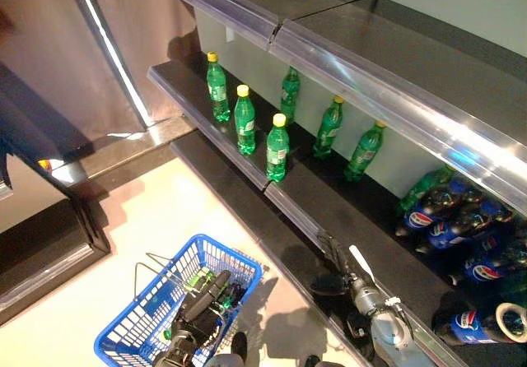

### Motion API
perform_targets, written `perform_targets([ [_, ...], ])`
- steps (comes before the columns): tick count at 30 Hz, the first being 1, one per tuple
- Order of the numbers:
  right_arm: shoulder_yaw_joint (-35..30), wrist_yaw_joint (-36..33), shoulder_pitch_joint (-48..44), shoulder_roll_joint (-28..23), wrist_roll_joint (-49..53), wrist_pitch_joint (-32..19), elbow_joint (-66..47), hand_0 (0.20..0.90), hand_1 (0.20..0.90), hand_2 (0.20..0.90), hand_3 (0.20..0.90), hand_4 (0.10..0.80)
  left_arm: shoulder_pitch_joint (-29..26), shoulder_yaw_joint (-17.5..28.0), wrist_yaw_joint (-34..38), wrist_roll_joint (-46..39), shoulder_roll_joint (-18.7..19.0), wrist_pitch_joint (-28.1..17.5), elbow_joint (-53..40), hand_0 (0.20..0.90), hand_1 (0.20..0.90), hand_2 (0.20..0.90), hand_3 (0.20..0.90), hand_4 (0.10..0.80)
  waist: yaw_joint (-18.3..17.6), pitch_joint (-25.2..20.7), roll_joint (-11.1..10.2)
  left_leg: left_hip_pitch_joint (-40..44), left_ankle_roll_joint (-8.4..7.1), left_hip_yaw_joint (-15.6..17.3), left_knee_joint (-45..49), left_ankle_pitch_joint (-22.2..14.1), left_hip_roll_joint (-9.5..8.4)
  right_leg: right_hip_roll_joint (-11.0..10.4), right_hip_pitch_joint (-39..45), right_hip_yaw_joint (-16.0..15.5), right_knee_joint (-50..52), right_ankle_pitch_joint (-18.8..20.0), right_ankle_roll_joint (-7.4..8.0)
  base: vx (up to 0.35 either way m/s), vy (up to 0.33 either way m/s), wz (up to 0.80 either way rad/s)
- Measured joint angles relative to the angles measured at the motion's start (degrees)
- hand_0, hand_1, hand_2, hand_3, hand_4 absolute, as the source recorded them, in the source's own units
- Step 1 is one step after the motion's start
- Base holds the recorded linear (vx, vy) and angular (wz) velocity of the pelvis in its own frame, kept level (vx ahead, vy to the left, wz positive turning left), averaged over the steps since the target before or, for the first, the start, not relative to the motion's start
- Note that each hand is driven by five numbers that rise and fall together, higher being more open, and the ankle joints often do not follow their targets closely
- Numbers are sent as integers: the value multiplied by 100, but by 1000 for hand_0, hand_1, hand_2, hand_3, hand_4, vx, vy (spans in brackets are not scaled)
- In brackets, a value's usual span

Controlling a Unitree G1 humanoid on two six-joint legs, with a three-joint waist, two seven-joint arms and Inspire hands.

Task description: Pick up the drink and place into the basket.

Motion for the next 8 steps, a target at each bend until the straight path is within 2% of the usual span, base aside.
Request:
perform_targets([
  [4, -6, -53, 102, 69, 523, -182, 132, 900, 900, 900, 900, 800, -2, 43, 103, -5, -122, -116, 70, 300, 300, 300, 200, 100, -84, -31, 25, -6, -18, 132, -2, -11, 61, 49, -82, 137, -6, 44, -22, -33, -5, -18],
  [8, -6, -73, 115, 99, 762, -314, 344, 900, 900, 900, 900, 800, -16, 19, 103, -5, -228, -207, 137, 300, 300, 300, 200, 100, -90, -65, 80, -8, -19, 161, -1, -14, 63, 51, -116, 179, -8, 50, -23, -15, -5, -4],
])
